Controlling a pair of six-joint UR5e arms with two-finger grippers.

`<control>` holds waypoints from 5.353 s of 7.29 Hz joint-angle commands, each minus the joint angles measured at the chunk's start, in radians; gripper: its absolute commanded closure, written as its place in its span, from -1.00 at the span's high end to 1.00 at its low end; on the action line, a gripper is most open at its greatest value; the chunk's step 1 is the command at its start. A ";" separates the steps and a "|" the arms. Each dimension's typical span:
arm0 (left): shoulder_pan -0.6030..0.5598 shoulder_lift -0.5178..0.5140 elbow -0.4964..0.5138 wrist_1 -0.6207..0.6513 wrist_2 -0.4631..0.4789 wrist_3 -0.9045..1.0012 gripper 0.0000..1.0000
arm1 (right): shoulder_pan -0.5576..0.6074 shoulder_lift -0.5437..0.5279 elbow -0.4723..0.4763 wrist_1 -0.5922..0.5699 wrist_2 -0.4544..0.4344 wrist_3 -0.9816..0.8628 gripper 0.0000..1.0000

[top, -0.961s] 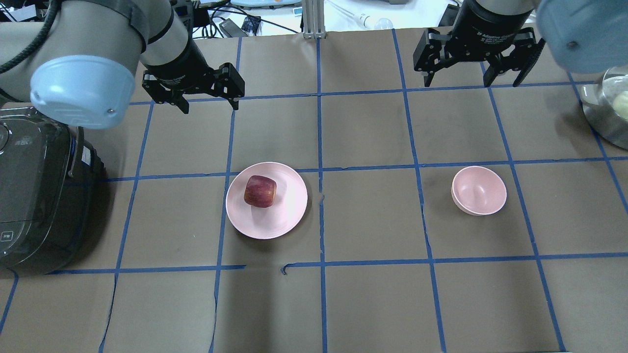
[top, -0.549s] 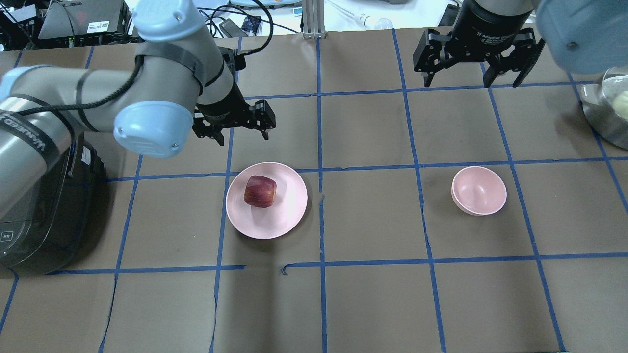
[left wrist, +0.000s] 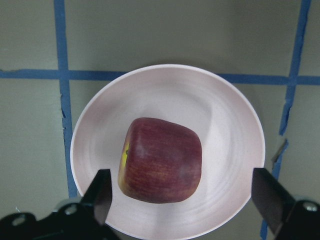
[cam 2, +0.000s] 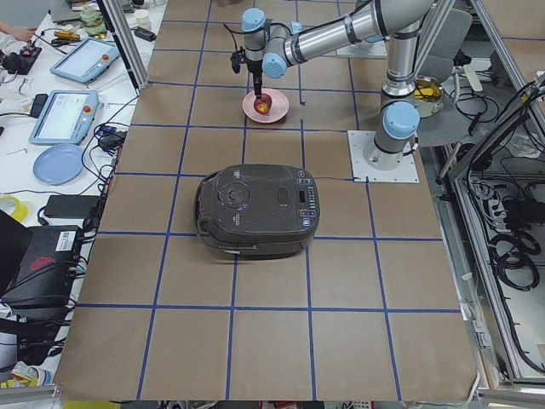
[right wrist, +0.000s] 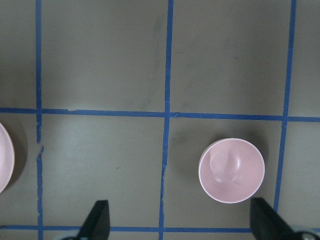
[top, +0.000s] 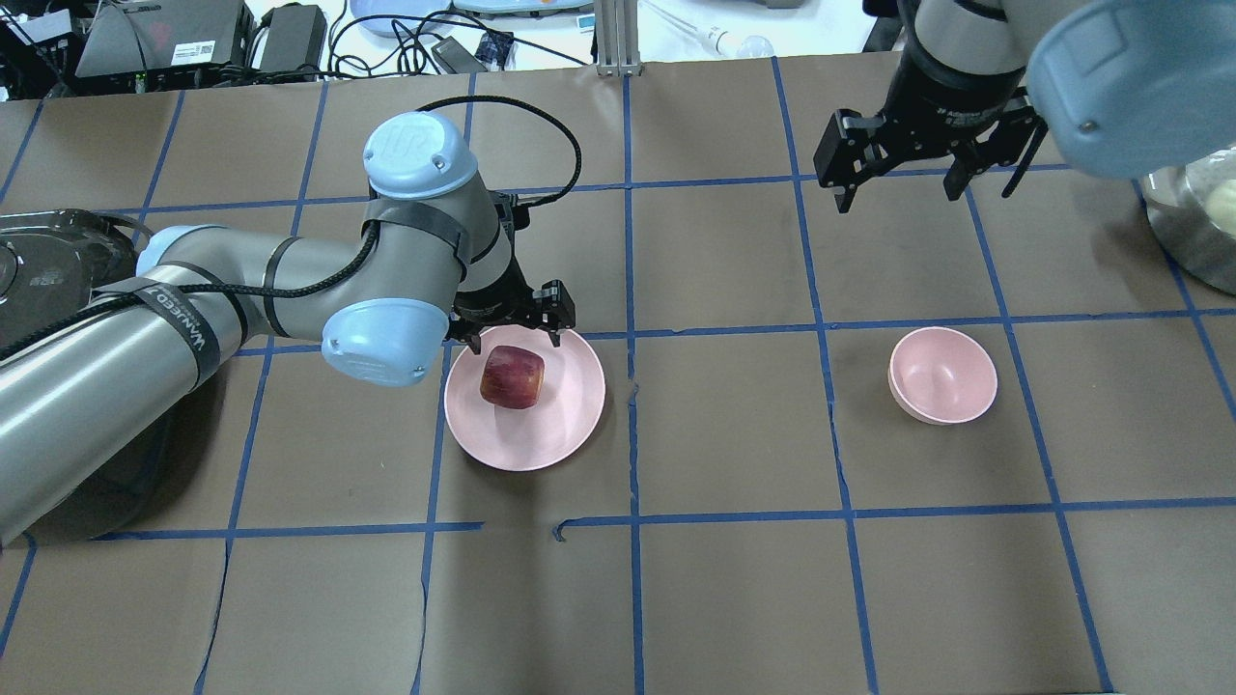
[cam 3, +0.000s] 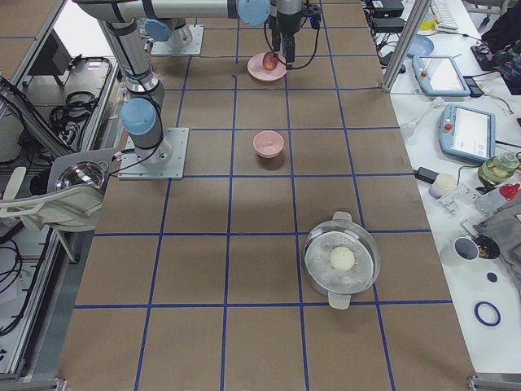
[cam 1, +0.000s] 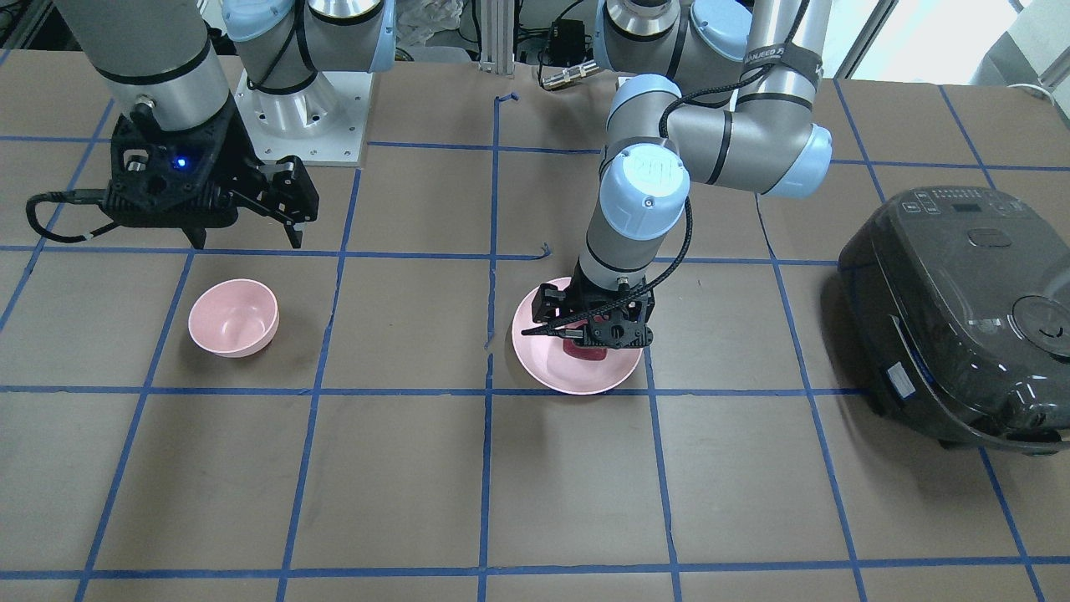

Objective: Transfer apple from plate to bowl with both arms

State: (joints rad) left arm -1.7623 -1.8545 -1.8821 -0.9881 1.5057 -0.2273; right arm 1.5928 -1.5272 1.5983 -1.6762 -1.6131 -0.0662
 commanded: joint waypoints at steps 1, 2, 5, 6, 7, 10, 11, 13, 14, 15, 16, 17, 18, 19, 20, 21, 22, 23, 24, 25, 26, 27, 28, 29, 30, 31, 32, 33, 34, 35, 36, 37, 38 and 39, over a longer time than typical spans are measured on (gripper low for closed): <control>0.001 -0.034 -0.012 0.040 -0.010 0.035 1.00 | -0.084 0.004 0.147 -0.112 0.005 -0.085 1.00; 0.001 -0.046 -0.012 0.045 0.002 0.049 1.00 | -0.178 0.019 0.205 -0.135 0.012 -0.089 1.00; 0.001 -0.051 -0.014 0.030 0.037 0.066 1.00 | -0.351 0.091 0.374 -0.372 0.028 -0.257 1.00; 0.001 -0.054 -0.031 0.013 0.048 0.077 1.00 | -0.376 0.122 0.441 -0.472 0.030 -0.286 1.00; 0.001 -0.052 -0.040 0.013 0.050 0.088 1.00 | -0.378 0.128 0.490 -0.532 0.060 -0.287 0.99; 0.001 -0.058 -0.045 0.011 0.047 0.094 1.00 | -0.378 0.159 0.523 -0.574 0.058 -0.335 -0.27; 0.001 -0.061 -0.045 0.011 0.048 0.097 0.86 | -0.378 0.159 0.523 -0.576 0.056 -0.340 -0.68; 0.001 -0.061 -0.043 0.013 0.047 0.098 0.16 | -0.378 0.148 0.514 -0.576 0.055 -0.330 -1.00; 0.001 -0.058 -0.038 0.013 0.047 0.102 -0.38 | -0.373 0.147 0.499 -0.574 0.061 -0.323 -1.00; 0.004 -0.045 -0.037 0.009 0.047 0.102 -0.97 | -0.360 0.144 0.483 -0.571 0.065 -0.317 -1.00; 0.006 -0.032 -0.028 0.008 0.047 0.102 -1.00 | -0.288 0.145 0.454 -0.560 0.094 -0.298 -1.00; 0.009 -0.017 -0.003 -0.042 0.041 0.102 -1.00 | -0.208 0.153 0.418 -0.557 0.123 -0.200 -1.00; 0.003 0.006 0.050 -0.106 0.007 0.094 -1.00 | -0.148 0.159 0.407 -0.559 0.137 -0.075 -1.00; 0.010 0.036 0.123 -0.251 0.005 0.100 -1.00 | -0.092 0.168 0.407 -0.569 0.168 -0.016 -1.00; 0.021 0.064 0.152 -0.345 0.004 0.102 -1.00 | -0.055 0.198 0.404 -0.580 0.267 0.037 -1.00; 0.032 0.087 0.149 -0.366 0.007 0.149 -1.00 | -0.050 0.212 0.410 -0.576 0.266 0.034 -1.00; 0.058 0.106 0.150 -0.398 0.005 0.157 -1.00 | -0.050 0.214 0.414 -0.565 0.251 0.037 -1.00; 0.076 0.118 0.149 -0.421 0.004 0.164 -1.00 | -0.050 0.220 0.436 -0.563 0.248 0.028 -0.37; 0.078 0.112 0.153 -0.414 -0.004 0.157 -1.00 | -0.050 0.225 0.445 -0.565 0.248 0.022 0.65; 0.078 0.103 0.156 -0.405 -0.034 0.151 -1.00 | -0.050 0.219 0.436 -0.571 0.248 0.025 1.00; 0.072 0.097 0.155 -0.400 -0.053 0.138 -1.00 | -0.059 0.202 0.395 -0.556 0.211 0.017 1.00; 0.064 0.097 0.162 -0.400 -0.058 0.113 -1.00 | -0.063 0.149 0.317 -0.454 0.134 0.014 1.00; 0.043 0.095 0.163 -0.380 -0.106 0.065 -1.00 | -0.065 0.106 0.237 -0.338 0.104 0.016 1.00; 0.006 0.077 0.160 -0.312 -0.119 0.002 -1.00 | -0.068 0.061 0.174 -0.213 0.067 0.016 1.00; -0.032 0.049 0.159 -0.243 -0.163 -0.054 -1.00 | -0.066 0.012 0.085 -0.097 0.027 0.014 1.00; -0.080 0.002 0.158 -0.142 -0.182 -0.141 -1.00 | -0.065 -0.002 -0.017 0.002 0.036 0.016 1.00; -0.141 -0.024 0.164 -0.077 -0.171 -0.209 -1.00 | -0.062 -0.004 -0.106 0.085 0.024 0.016 1.00; -0.198 -0.038 0.170 -0.022 -0.171 -0.312 -1.00 | -0.060 -0.017 -0.136 0.102 0.027 0.014 1.00; -0.241 -0.061 0.184 0.036 -0.171 -0.382 -1.00 | -0.056 -0.016 -0.127 0.089 0.035 0.013 1.00; -0.268 -0.087 0.210 0.078 -0.180 -0.459 -1.00 | -0.060 -0.021 -0.126 0.090 0.026 0.014 1.00; -0.290 -0.119 0.256 0.085 -0.180 -0.540 -1.00 | -0.057 -0.028 -0.123 0.090 0.025 0.014 1.00; -0.304 -0.167 0.315 0.082 -0.171 -0.596 -1.00 | -0.057 -0.028 -0.117 0.090 0.027 0.014 1.00; -0.309 -0.210 0.349 0.082 -0.168 -0.607 -1.00 | -0.057 -0.030 -0.117 0.090 0.028 0.014 1.00; -0.321 -0.238 0.354 0.085 -0.163 -0.612 -1.00 | -0.054 -0.031 -0.117 0.090 0.032 0.014 1.00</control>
State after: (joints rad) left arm -2.0692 -2.0489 -1.5527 -0.9065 1.3366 -0.8203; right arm 1.5363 -1.5563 1.4809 -1.5862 -1.5847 -0.0522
